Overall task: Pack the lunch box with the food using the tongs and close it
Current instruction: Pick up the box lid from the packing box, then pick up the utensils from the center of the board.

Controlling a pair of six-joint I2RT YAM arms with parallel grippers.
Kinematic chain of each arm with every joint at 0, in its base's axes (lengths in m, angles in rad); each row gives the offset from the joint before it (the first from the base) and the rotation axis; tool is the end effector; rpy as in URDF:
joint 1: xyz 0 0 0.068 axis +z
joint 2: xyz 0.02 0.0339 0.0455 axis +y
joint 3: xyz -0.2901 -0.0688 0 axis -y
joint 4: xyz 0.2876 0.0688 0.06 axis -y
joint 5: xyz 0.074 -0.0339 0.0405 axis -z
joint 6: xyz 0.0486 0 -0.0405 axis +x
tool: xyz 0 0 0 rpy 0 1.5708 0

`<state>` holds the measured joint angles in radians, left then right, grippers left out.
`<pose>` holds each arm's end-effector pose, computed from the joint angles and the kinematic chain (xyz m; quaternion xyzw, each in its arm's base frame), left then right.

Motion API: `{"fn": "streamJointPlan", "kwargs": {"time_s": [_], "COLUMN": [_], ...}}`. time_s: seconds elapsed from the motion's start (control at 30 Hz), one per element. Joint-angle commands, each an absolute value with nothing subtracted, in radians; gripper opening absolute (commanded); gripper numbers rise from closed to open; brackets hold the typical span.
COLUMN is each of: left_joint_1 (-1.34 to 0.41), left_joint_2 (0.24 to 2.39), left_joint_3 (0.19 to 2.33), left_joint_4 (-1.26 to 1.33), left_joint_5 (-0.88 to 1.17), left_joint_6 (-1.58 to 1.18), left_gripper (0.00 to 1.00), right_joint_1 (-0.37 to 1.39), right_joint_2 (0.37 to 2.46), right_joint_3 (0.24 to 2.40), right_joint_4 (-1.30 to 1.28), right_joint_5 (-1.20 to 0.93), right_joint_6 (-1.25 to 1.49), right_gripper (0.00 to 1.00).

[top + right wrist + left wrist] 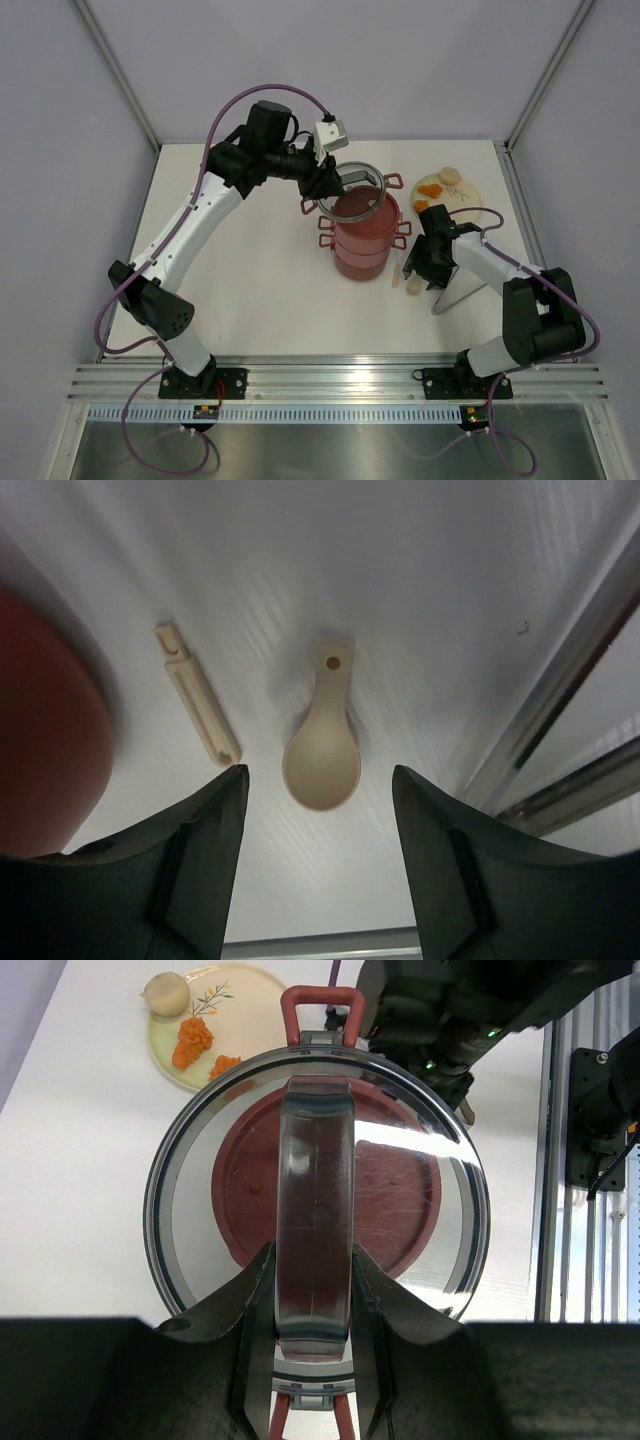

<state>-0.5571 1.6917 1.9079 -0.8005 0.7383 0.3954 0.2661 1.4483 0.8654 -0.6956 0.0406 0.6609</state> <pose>0.3347 -0.2470 0.4611 0.5284 0.6517 -0.3524 0.4145 0.2832 0.0751 0.1758 0.1969 0.9693 0.0471 0.1392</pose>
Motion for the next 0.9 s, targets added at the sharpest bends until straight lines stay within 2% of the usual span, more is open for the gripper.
{"fn": "streamJointPlan", "kwargs": {"time_s": [0.0, 0.17, 0.27, 0.57, 0.63, 0.87], "left_joint_1": [-0.548, -0.532, -0.525, -0.52, -0.518, -0.489], "left_joint_2": [1.625, 1.611, 1.609, 1.612, 1.611, 1.589], "left_joint_3": [1.905, 1.902, 1.902, 1.899, 1.901, 1.868], "left_joint_4": [-0.736, -0.742, -0.742, -0.739, -0.738, -0.684], "left_joint_5": [0.764, 0.756, 0.755, 0.755, 0.755, 0.798], "left_joint_6": [0.403, 0.408, 0.408, 0.408, 0.408, 0.367], "left_gripper": [0.0, 0.0, 0.0, 0.0, 0.0, 0.0], "right_joint_1": [0.262, 0.262, 0.262, 0.262, 0.264, 0.262], "right_joint_2": [1.523, 1.598, 1.646, 1.562, 1.514, 1.301], "right_joint_3": [0.896, 0.899, 0.896, 0.89, 0.891, 0.951], "right_joint_4": [-0.612, -0.568, -0.557, -0.626, -0.653, -0.839], "right_joint_5": [0.09, 0.123, 0.138, 0.215, 0.247, 0.363], "right_joint_6": [0.677, 0.675, 0.678, 0.686, 0.687, 0.657], "right_gripper": [0.67, 0.64, 0.55, 0.09, 0.02, 0.0]}}
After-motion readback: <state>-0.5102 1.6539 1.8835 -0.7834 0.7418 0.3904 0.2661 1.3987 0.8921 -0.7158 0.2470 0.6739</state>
